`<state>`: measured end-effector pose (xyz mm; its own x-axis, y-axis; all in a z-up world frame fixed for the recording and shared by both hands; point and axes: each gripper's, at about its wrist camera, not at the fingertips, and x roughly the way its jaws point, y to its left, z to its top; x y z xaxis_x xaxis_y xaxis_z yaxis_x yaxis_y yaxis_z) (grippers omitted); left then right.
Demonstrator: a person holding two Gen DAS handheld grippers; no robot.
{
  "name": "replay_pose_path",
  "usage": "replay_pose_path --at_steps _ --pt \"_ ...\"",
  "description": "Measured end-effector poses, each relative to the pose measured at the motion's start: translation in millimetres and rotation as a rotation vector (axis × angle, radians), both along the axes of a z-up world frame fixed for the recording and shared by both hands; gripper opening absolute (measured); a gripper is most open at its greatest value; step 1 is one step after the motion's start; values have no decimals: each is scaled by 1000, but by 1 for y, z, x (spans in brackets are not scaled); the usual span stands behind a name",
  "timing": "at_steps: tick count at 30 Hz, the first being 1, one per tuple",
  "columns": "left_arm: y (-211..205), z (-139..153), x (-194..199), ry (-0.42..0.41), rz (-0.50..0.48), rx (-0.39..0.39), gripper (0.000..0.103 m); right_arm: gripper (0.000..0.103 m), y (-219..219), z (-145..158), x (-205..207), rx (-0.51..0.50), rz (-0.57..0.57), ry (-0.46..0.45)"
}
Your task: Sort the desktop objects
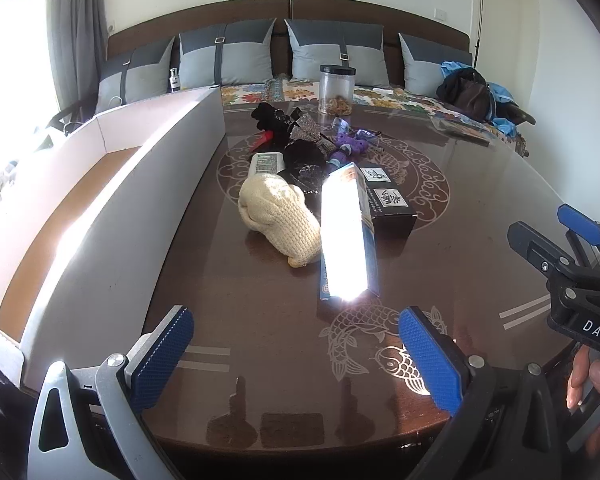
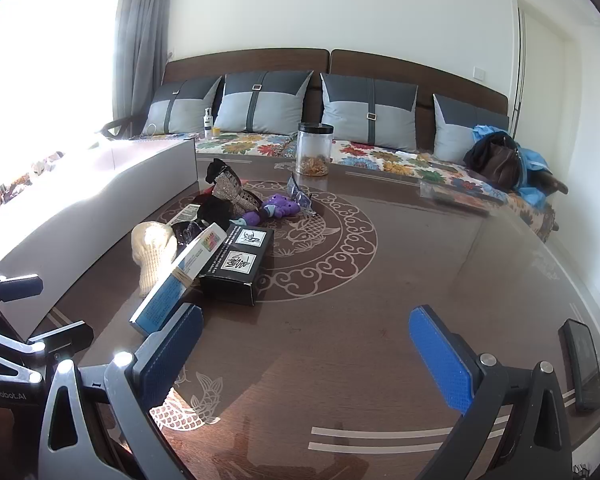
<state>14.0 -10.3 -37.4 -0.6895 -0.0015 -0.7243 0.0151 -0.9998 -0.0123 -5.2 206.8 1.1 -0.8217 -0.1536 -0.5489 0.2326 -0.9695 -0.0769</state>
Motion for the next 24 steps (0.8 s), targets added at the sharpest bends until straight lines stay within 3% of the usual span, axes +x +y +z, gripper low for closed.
replay_pose_path --at_steps 24 --pt "-9 -10 4 -29 17 21 103 103 -4 -5 -2 17 14 -9"
